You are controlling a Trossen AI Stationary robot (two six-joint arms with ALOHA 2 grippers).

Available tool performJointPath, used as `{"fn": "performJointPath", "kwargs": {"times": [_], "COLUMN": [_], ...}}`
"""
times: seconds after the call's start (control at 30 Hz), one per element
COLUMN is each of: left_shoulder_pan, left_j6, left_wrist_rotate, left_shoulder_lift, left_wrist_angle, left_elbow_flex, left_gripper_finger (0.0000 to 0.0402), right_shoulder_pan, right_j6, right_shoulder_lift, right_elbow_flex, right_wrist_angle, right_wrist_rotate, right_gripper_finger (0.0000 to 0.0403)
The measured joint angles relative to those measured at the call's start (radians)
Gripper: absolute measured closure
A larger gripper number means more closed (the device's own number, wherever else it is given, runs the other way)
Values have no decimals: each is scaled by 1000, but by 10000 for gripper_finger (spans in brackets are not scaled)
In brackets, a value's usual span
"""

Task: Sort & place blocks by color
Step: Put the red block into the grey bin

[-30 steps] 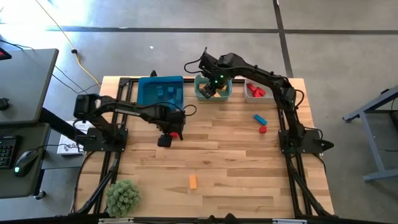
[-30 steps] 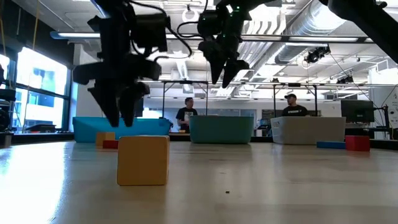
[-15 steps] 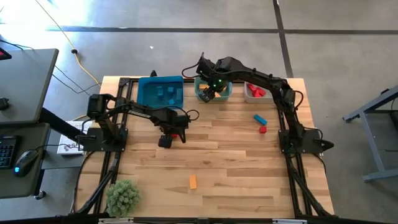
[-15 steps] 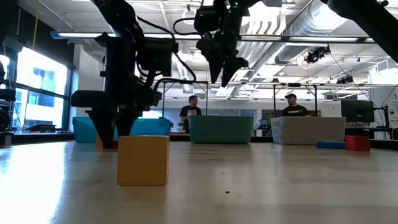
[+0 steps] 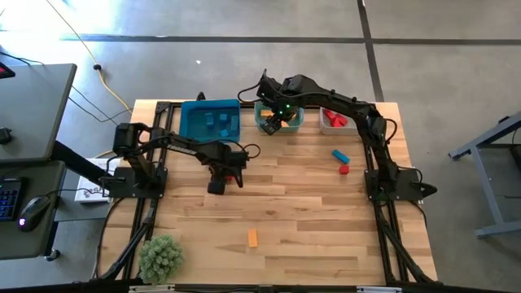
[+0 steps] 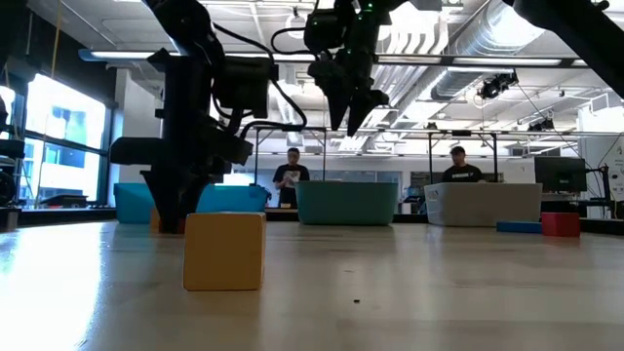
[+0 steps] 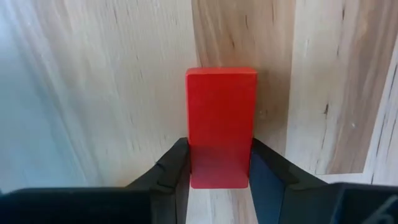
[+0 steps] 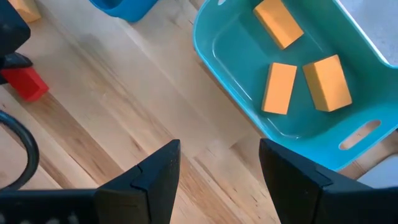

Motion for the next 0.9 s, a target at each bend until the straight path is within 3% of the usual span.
{"fn": "performJointPath", "kwargs": {"times": [0.37, 0.9], "left_shoulder_pan": [16, 136], "left_j6": [-72, -262], "left_wrist_rotate": [21, 22], "left_shoulder_lift": [-70, -219], "left_wrist_angle": [30, 256], "left_elbow_flex": [-5, -3], "left_gripper_finger": [304, 304], "right_shoulder_pan": [-32, -88], "right_j6": [-70, -62], "right_shoulder_lift": [0, 1], "right_elbow_flex": [0, 0], "right_wrist_angle": [0, 38], "right_wrist_rotate": [-42, -344], "right_gripper_finger": [197, 197]}}
